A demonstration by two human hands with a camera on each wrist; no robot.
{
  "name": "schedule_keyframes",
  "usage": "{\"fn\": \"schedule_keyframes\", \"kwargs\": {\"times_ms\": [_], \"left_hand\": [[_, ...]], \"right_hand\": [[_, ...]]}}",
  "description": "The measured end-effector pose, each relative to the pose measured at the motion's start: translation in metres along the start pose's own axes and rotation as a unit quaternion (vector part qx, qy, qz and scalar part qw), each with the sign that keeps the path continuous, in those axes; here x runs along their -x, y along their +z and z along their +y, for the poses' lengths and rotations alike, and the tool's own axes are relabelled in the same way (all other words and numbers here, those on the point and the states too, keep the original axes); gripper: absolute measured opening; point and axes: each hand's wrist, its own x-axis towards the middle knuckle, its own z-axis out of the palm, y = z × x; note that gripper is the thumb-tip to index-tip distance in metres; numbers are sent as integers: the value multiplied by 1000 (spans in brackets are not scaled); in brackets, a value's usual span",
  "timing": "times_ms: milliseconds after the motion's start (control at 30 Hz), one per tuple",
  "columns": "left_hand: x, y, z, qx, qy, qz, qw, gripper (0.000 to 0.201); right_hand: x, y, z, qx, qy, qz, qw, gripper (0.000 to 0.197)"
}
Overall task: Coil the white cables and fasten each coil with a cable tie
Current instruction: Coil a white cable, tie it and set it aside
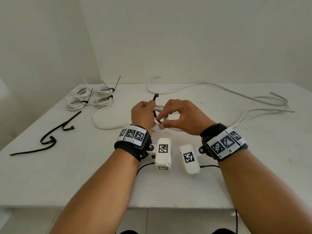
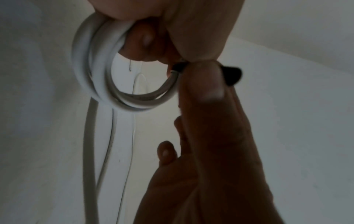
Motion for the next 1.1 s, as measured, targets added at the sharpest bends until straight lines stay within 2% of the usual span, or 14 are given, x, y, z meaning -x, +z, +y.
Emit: {"fn": "schedule_keyframes", "kwargs": {"times_ms": [100, 200, 300, 400, 567, 767, 900, 1033, 1100], "left_hand": [[1, 3, -3, -26, 21, -10, 999, 19], [5, 7, -3, -79, 85, -44, 992, 23], [9, 11, -3, -118, 120, -66, 984, 29], [11, 11, -4, -131, 137, -96, 977, 28], [19, 10, 1, -140, 154, -148, 967, 9], [24, 8, 4, -122, 157, -164, 966, 14], [24, 8, 6, -115, 145, -140, 973, 12], [16, 4, 8, -65, 120, -65, 989, 15], [14, 4, 7, -59, 119, -39, 990, 15]], "right_hand": [[-1, 1, 2, -31, -7, 79, 996, 6], [-5, -2, 7, -84, 40, 177, 980, 1], [-4, -7, 11, -123, 72, 214, 966, 3], [-2, -8, 12, -116, 83, 250, 958, 7], [-2, -8, 12, -138, 99, 246, 954, 8], [-3, -13, 13, -190, 119, 232, 947, 10], [-1, -13, 11, -239, 123, 218, 938, 10], [0, -15, 4, -368, 157, 215, 891, 4], [1, -15, 3, -416, 178, 227, 863, 16]]}}
